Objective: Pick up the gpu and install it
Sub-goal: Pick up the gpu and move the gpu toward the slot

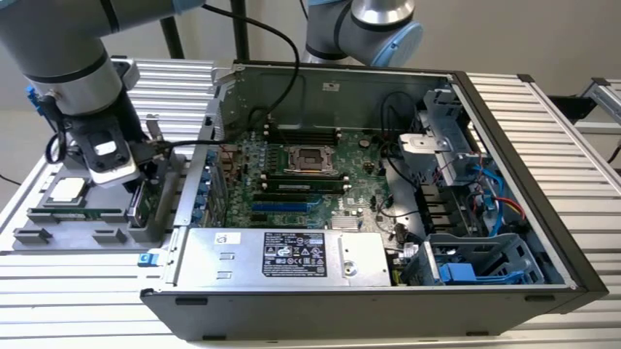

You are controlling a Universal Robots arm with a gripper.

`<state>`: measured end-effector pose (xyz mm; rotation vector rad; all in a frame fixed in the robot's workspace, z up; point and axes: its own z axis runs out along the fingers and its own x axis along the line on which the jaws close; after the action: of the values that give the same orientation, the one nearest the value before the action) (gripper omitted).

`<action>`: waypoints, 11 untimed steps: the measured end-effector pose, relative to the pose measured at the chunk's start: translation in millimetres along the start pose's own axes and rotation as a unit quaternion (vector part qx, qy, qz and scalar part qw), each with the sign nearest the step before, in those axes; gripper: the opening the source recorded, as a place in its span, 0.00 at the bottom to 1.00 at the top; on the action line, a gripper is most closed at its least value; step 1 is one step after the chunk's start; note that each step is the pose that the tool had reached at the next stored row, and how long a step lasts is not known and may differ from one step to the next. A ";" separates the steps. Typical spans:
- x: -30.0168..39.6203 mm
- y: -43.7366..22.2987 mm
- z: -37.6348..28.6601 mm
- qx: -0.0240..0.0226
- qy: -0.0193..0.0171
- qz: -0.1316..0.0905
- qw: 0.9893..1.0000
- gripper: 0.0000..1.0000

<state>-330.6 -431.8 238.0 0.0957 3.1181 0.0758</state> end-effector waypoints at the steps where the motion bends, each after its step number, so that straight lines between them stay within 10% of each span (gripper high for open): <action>1: 0.0 0.0 0.3 0.000 0.000 -0.001 1.000 1.00; 11: 0.1 -0.1 3.6 0.000 0.001 -0.011 1.000 1.00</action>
<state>-330.6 -431.8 234.4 0.0614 3.1195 0.0757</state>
